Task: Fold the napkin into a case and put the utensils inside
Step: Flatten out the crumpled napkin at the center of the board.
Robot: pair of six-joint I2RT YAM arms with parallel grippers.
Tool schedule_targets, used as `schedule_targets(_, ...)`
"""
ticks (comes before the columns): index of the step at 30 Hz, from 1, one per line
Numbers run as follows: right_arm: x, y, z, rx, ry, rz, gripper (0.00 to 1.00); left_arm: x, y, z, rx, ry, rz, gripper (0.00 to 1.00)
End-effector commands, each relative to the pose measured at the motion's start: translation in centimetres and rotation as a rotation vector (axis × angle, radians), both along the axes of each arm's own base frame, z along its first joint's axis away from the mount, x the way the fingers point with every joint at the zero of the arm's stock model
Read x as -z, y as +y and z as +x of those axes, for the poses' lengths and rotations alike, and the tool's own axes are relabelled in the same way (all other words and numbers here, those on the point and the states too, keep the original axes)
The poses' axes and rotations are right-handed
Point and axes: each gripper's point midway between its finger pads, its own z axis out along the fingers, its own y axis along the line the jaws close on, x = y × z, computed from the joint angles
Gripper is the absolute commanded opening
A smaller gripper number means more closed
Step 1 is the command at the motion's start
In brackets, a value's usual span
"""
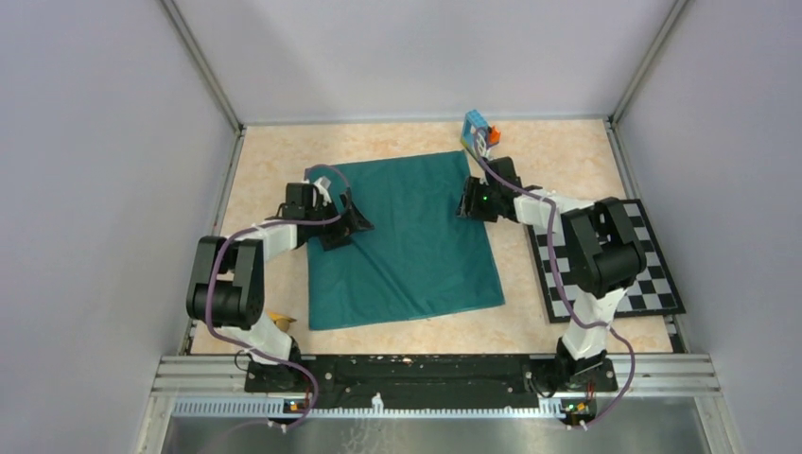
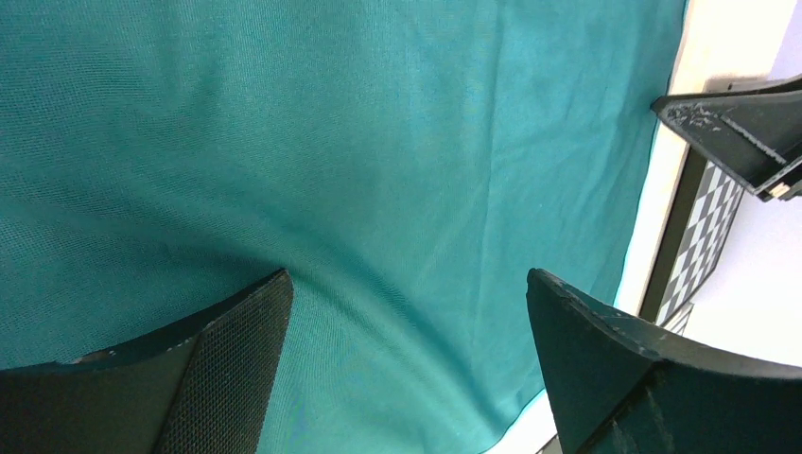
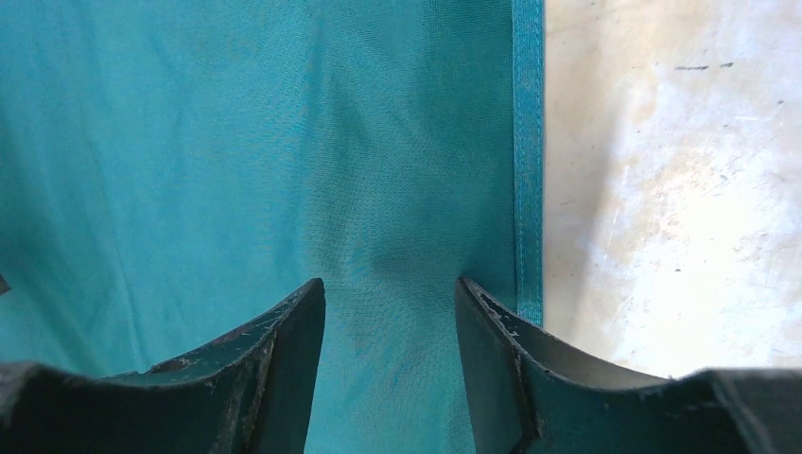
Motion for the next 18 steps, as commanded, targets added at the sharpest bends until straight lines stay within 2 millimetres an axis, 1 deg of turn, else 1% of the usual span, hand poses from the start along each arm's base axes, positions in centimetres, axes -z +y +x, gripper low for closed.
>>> schedule_targets(1, 1.8, -2.4, 0.7, 0.041, 0.029, -0.123, 0.54, 2.2, 1.1, 0.9, -0.036, 0.037, 0.073, 0.99)
schedule_targets(3, 0.7, -2.8, 0.9, 0.033, 0.013, -0.157, 0.54, 1.2, 0.9, 1.1, -0.03, 0.019, 0.073, 0.99)
schedule_targets(6, -2.2, -2.9, 0.1, 0.007, -0.022, -0.211, 0.57, -1.1, 0.8, 0.6, -0.026, -0.014, 0.08, 0.99)
schedule_targets(8, -4.6, -3.0, -1.0, 0.007, -0.065, -0.285, 0.61, -3.0, 1.1, -0.4, -0.031, -0.038, 0.093, 0.99)
schedule_targets(10, -6.8, -2.6, -2.6, -0.008, -0.108, -0.332, 0.64, -4.6, 1.7, -1.7, -0.046, -0.06, 0.114, 0.99)
schedule_targets(12, -8.2, -2.0, -4.6, -0.03, -0.123, -0.33, 0.66, -6.5, 2.5, -3.2, -0.075, -0.094, 0.137, 0.99)
schedule_targets(13, -8.0, -1.8, -6.0, -0.044, -0.101, -0.301, 0.67, -6.8, 2.9, -4.2, -0.101, -0.085, 0.146, 0.99)
schedule_targets(15, -7.8, -2.1, -8.2, 0.008, -0.051, -0.238, 0.77, -7.0, 3.8, -6.1, -0.162, -0.053, 0.159, 0.99)
schedule_targets(16, -7.0, -3.1, -9.5, 0.073, 0.004, -0.234, 0.81, -6.9, 3.8, -7.2, -0.188, -0.027, 0.146, 0.99)
schedule_targets(18, -5.9, -5.3, -11.9, 0.249, 0.134, -0.199, 0.81, -6.1, 4.1, -9.8, -0.272, 0.069, 0.115, 0.99)
